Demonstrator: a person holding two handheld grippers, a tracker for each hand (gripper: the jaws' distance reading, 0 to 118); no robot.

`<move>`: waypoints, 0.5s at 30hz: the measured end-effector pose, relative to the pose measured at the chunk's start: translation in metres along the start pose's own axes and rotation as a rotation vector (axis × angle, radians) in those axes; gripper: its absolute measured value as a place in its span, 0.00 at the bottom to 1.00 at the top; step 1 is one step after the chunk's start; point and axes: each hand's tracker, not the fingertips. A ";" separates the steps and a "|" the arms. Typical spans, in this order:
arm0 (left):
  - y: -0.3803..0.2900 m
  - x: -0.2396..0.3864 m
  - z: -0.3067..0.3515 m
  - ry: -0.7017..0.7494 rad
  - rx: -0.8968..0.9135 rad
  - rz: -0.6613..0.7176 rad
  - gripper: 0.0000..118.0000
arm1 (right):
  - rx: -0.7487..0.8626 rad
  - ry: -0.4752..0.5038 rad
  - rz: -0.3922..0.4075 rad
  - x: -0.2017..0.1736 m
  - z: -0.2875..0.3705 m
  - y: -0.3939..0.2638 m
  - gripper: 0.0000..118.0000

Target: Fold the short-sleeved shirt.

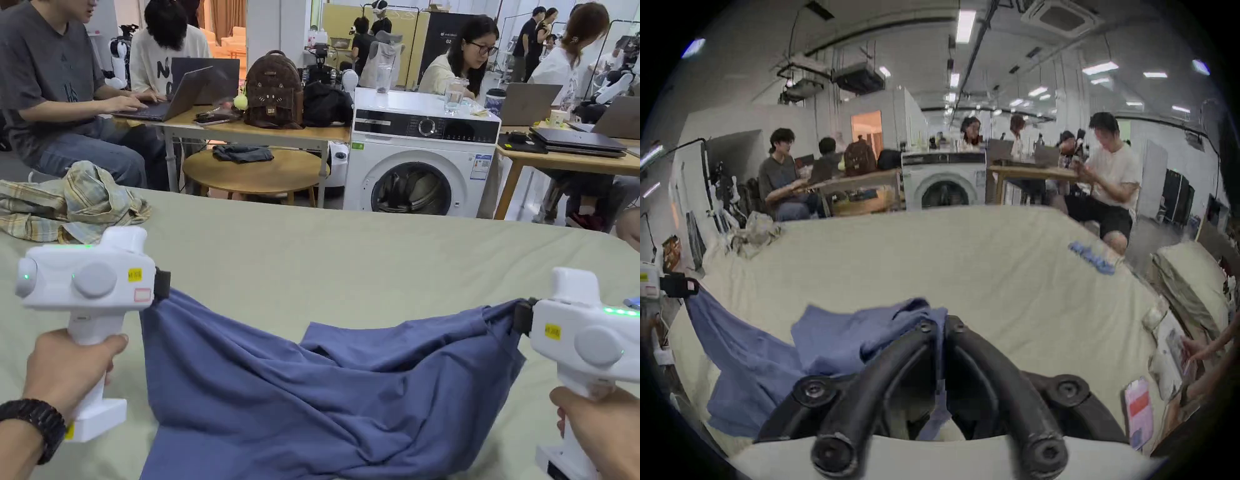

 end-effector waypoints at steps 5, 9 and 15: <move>0.046 -0.015 0.021 0.045 0.078 -0.005 0.00 | 0.077 -0.004 0.025 -0.008 0.010 0.043 0.00; 0.076 -0.026 0.037 0.070 0.132 0.001 0.00 | 0.129 -0.015 0.026 -0.012 0.013 0.075 0.00; 0.113 -0.044 0.052 0.111 0.182 0.016 0.00 | 0.194 -0.042 0.014 -0.016 0.020 0.118 0.00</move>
